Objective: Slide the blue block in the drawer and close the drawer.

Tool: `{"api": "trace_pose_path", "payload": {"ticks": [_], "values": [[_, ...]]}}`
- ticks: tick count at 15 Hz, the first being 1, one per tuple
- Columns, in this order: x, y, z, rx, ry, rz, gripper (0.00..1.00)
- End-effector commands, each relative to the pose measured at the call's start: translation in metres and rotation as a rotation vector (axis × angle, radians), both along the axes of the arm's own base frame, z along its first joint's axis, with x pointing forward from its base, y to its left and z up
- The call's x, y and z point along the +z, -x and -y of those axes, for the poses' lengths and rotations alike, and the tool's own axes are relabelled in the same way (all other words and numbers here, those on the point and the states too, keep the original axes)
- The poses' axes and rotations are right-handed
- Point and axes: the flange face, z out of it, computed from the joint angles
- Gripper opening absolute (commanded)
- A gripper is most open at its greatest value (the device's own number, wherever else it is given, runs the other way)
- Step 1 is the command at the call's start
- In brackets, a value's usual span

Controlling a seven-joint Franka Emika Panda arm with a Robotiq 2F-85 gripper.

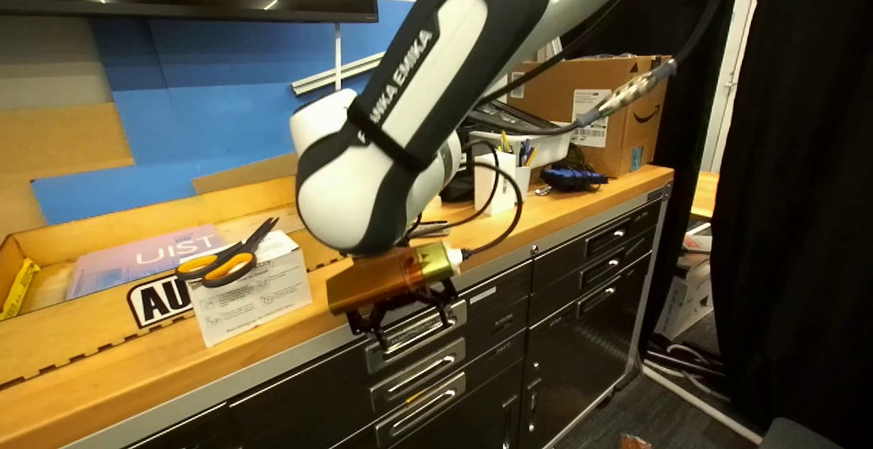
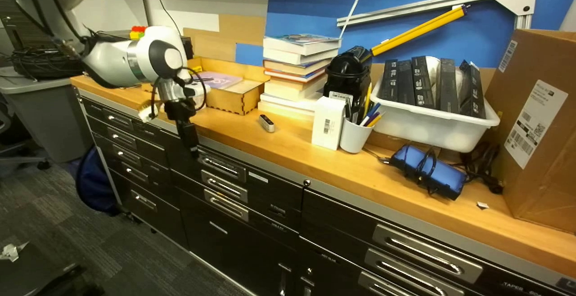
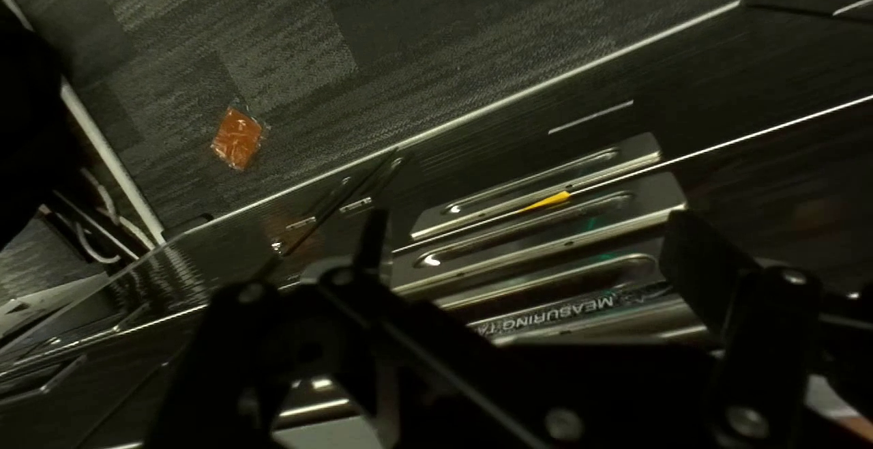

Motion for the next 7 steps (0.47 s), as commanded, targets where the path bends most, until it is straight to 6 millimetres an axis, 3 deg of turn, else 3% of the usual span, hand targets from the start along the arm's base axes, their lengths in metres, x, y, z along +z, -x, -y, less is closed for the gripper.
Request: {"api": "trace_pose_path", "payload": {"ticks": [1,4,5,7], "values": [[0.083,0.030,0.008,0.137,-0.111,-0.095,1.00],[0.153,0.048,0.013,0.243,-0.239,-0.155,1.00],[0.113,0.031,0.007,0.172,-0.171,-0.140,1.00],[0.148,0.042,0.011,0.216,-0.211,-0.144,1.00]]}}
